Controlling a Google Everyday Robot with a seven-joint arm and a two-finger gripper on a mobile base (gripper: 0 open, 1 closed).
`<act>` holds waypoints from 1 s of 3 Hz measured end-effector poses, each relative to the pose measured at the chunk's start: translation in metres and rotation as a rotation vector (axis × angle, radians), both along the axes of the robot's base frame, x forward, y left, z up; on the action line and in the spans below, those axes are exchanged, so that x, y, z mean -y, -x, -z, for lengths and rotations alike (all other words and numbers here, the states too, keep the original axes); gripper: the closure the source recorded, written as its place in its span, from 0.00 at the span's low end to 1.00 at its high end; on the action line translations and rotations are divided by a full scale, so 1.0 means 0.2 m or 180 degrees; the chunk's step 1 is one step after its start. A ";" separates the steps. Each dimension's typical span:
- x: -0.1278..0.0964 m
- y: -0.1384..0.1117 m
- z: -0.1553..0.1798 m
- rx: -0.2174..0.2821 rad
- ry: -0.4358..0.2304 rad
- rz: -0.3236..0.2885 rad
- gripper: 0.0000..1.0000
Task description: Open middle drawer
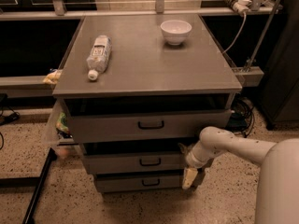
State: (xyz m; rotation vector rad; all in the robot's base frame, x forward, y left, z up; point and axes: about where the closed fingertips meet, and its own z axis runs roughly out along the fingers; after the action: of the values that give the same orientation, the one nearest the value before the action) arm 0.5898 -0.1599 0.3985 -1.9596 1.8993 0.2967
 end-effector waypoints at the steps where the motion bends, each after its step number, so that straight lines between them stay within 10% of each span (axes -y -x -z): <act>1: 0.00 0.07 -0.02 -0.0155 0.0034 -0.0051 0.00; 3: 0.00 0.20 -0.08 -0.0384 0.0041 -0.0122 0.00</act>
Offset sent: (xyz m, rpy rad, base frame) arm -0.0399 -0.0018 0.0244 -0.0096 0.1201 0.0442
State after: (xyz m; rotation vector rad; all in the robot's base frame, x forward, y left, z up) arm 0.5506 -0.1608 0.4140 -2.0301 1.9436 0.4236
